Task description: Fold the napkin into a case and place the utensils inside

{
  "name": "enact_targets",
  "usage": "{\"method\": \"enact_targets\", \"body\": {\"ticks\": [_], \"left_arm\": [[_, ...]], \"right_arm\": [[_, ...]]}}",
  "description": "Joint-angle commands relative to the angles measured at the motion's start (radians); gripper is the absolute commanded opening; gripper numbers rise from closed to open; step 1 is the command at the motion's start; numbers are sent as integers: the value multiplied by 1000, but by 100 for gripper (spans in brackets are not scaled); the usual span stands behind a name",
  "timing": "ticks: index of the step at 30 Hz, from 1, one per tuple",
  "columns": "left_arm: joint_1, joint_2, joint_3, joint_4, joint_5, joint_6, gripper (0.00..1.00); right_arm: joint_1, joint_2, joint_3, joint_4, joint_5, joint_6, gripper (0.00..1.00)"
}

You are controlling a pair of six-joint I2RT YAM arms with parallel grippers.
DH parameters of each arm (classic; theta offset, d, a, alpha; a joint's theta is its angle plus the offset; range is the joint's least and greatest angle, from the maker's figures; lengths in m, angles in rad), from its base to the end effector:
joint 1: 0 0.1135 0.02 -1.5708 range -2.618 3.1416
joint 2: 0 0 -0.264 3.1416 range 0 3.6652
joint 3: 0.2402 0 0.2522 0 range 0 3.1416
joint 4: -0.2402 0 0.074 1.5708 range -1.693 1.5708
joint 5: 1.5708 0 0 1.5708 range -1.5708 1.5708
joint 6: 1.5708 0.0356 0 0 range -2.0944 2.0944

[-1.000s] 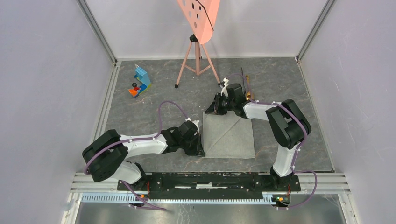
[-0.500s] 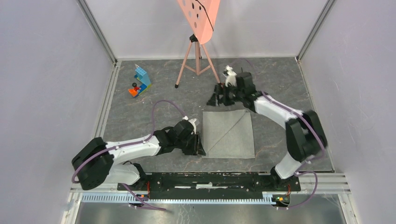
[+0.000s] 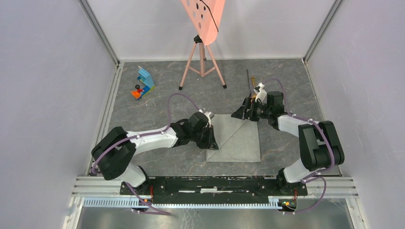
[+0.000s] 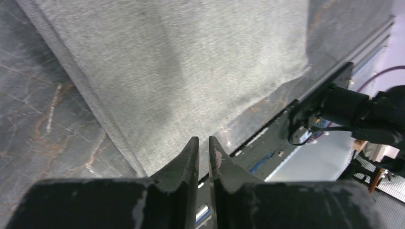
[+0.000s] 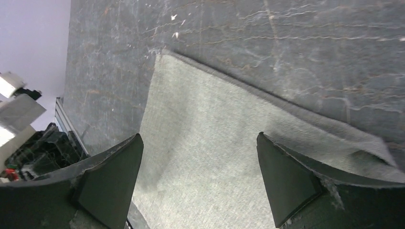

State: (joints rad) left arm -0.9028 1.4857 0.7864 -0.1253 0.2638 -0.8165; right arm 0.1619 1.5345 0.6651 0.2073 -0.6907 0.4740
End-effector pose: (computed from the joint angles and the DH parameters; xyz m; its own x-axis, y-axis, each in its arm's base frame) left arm 0.1768 -0.2391 0.1852 -0.9437 0.0602 -0.3253 0.2626 0.7344 -0.6258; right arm 0.2868 0.0698 0.1665 -0.8229 0.2221 -0.5230 -0.2748 0.6500 0.7085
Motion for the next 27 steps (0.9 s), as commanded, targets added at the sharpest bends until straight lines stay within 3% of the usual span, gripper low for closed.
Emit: {"method": "enact_targets", "body": {"ticks": [1,13,16,19,27], "left_arm": [[18,52,-9,46,11,53,18],[19,85,-161,167,58,9,14],[18,46,-160,156,63,7,14],[17,-3,-141,131,71,1,17],[21,-35,-57,79,47,1,30]], "right_arm": [[-36,64,30,109,-50,-4,95],[-99,161,54,173,-97,18,95],[-99,91,116,48,-54,-40,95],[-99,41,175,-98,30,-109,96],[-108,58,120,-64,39,-102,96]]}}
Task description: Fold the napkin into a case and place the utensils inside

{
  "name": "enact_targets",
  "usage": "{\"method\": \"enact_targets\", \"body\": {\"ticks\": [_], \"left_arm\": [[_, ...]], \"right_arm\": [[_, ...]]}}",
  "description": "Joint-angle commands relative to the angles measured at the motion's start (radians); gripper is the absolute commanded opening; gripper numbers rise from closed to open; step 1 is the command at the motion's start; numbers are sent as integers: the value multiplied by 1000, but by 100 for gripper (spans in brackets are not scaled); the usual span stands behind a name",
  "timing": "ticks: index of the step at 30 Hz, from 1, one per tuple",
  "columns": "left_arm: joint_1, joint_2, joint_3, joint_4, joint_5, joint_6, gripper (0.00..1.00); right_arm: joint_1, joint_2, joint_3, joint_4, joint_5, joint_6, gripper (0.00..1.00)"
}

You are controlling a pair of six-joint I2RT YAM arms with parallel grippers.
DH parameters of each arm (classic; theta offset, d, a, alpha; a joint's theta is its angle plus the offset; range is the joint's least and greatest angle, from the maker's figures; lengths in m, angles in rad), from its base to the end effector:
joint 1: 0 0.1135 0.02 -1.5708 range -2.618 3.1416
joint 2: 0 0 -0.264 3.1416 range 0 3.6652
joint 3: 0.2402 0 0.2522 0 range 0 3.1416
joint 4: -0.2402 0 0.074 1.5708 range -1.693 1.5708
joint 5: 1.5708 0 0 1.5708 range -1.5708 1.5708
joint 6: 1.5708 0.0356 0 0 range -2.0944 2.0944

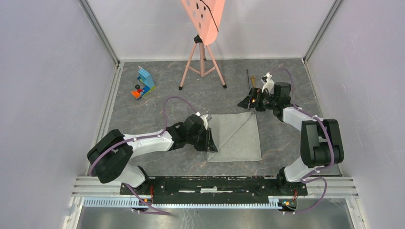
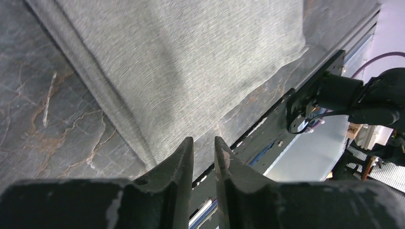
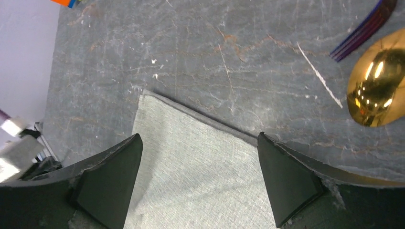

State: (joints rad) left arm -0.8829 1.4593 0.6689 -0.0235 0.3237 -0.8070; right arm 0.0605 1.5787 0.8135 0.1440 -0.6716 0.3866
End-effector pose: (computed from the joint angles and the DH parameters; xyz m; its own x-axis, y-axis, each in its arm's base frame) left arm 0.1688 -0.2232 0.1657 -0.9484 0.0756 -0.3079 0.2692 0.7053 -0.6559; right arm 0.3212 0.0416 0.1918 -0.7463 0.2505 -0.6166 -0.2926 0.7087 0.6420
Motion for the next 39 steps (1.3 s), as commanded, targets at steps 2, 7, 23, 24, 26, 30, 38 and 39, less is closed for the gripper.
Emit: {"method": "enact_targets", "body": {"ticks": [2,7,23,24,26,30,38,39], "left_arm": [[1,19,52,-11,-34,-16,30],[2,71,-15,56,-63,-34,29],[2,-113,9,-32,-26,-51,36],[6,-131,23,-53,-34,-46,38],[19,-164,39,-87,-59,-36,40],[70,-244,42,-137,-101,-29,49],[134,-387,13,-204,-162,-34,58],[135,-401,8,-214,-167,-34,58]], "right_arm": [[-8,26,-37,15,22,-14,96],[-6,78,-40,45,33,-26,96],[70,-67,152,-298,254,-123,97],[75,-101,150,-344,298,-129,97],[102,-165,113,-405,372,-142,96],[172,-297,-61,-449,397,-121,85],[233,-436,-319,-362,531,-141,54],[244,-428,-328,-340,536,-146,54]]}}
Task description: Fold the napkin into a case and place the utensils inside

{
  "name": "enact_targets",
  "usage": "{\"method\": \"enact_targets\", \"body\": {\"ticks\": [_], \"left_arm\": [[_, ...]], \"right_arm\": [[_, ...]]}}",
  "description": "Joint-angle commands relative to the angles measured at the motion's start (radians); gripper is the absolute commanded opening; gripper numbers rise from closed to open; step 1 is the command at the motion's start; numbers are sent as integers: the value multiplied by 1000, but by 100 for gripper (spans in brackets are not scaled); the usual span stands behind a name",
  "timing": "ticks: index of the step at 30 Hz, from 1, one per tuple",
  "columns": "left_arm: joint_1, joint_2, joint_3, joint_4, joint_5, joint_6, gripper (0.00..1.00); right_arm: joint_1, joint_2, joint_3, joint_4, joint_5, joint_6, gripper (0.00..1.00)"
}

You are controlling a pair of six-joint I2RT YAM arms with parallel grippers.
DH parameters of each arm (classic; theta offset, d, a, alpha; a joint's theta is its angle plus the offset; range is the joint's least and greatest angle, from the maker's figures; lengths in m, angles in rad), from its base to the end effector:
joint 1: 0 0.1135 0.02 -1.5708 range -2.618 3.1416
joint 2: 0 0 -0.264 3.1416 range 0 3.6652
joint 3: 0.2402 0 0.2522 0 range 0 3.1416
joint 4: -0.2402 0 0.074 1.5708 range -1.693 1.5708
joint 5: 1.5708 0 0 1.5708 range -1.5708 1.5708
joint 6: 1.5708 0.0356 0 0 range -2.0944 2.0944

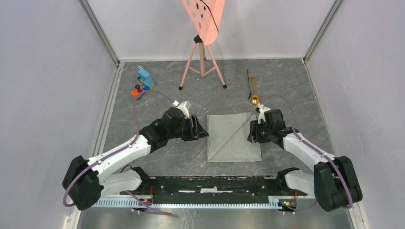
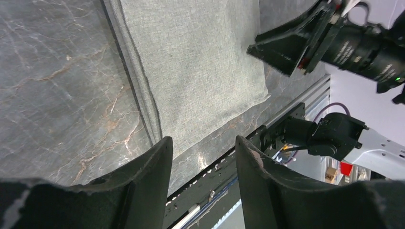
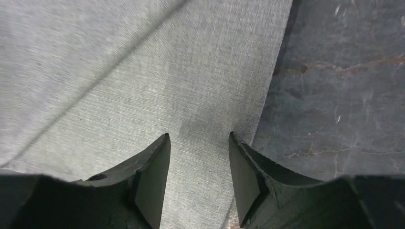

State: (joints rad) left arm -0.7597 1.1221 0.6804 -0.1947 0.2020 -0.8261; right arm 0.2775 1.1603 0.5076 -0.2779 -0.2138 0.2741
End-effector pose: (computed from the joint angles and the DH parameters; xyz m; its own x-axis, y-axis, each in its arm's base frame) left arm 0.1692 -0.1706 0.2362 -0.8742 -0.1632 -0.4574 0.2197 0.7070 -0.6722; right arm 0.2005 0.0650 0.1672 -0.8480 0.0335 -0.5290 -0.1663 0.9308 0.3255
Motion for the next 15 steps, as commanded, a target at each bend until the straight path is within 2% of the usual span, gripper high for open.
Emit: {"method": "enact_targets", "body": {"ticks": [1,10,13,15], "left_arm": [[13,-80,-12,-51,-49,-16,59],[13,-245,-134,-58,-69,-94,59],[13,-277,-144,-84,-86,-98,59],[13,-292,-144,-103,-107,-94,60]], "right_arm": [[47,4,-29,108,82,-41,53],[180,258,19,312,109,-83,51],[222,310,123,283,148,-138,52],[267,313,229,135,295,-166,55]]}}
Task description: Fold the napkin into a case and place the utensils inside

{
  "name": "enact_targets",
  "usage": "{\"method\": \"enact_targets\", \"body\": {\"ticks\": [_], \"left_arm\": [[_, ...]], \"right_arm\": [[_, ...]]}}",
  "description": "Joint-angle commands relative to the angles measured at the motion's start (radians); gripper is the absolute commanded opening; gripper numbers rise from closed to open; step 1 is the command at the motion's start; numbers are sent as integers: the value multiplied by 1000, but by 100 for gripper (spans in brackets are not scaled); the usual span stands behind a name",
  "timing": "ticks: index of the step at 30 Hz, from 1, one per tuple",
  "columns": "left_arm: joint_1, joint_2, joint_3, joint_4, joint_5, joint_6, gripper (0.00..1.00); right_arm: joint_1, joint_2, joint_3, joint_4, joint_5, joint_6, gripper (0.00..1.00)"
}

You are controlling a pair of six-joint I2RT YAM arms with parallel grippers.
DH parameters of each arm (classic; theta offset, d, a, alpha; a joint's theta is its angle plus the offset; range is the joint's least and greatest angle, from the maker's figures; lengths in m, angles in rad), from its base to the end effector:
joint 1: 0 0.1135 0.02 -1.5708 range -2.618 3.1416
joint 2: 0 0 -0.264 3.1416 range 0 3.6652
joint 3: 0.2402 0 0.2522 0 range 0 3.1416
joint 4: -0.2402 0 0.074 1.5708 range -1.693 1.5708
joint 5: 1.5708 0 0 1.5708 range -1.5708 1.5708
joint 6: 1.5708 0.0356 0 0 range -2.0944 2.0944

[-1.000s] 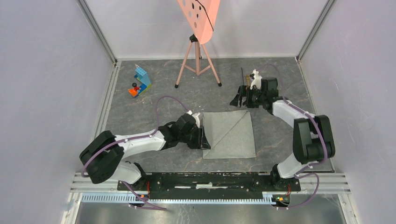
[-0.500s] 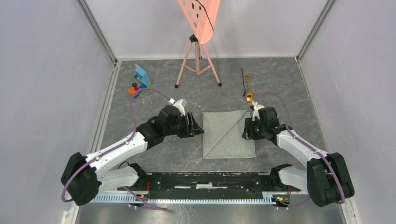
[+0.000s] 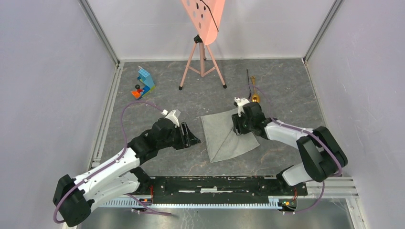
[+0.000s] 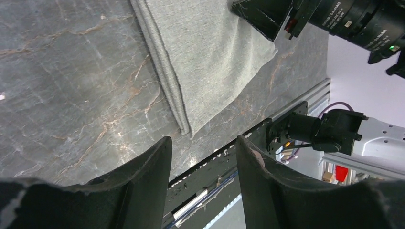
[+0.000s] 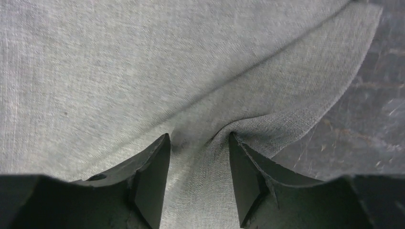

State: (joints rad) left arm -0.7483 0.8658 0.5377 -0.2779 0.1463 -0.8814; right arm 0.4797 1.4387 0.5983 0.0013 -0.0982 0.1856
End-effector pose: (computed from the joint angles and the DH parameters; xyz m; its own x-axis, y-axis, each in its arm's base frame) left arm 0.1356 -0.1330 0.2302 -0.8527 -0.2500 -0.4587 0.1619 0.7083 -0.6870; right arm 0.2348 0.1261 0.1513 -0.7442 -0.1801 -0.6432 -0.3867 0.9014 0.1950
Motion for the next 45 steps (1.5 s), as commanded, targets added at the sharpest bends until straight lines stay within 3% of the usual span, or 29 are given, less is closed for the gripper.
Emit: {"method": "enact_targets", "body": {"ticks": [1,5,7,9,11,14,16,18,23,32,45], "left_arm": [[1,-41,2,-29,-62,-33,59],[0,-37,18,-57,-101,-2,60],[1,-32,29,-74,-142,16,61],[1,-27,42,-91,-210,34,62],[1,-24,59,-117,-273,43,63],[0,-25,81,-148,-337,47,65],[1,-25,95,-184,-380,42,66],[1,-30,102,-201,-402,47,66],[2,-75,90,-215,-415,81,67],[4,-158,51,-222,-424,111,69],[4,-219,40,-245,-438,121,71]], "right_arm": [[96,20,199,-227,286,-77,61],[217,-60,326,-497,542,-31,81],[288,-99,334,-553,517,0,84],[345,-123,321,-546,365,65,84],[403,-132,285,-480,223,150,83],[518,-97,276,-390,167,279,82],[586,-38,311,-378,210,349,79],[630,30,348,-389,230,410,68],[714,154,436,-473,322,473,66],[750,238,478,-533,378,514,52],[757,313,470,-542,410,516,52]]}}
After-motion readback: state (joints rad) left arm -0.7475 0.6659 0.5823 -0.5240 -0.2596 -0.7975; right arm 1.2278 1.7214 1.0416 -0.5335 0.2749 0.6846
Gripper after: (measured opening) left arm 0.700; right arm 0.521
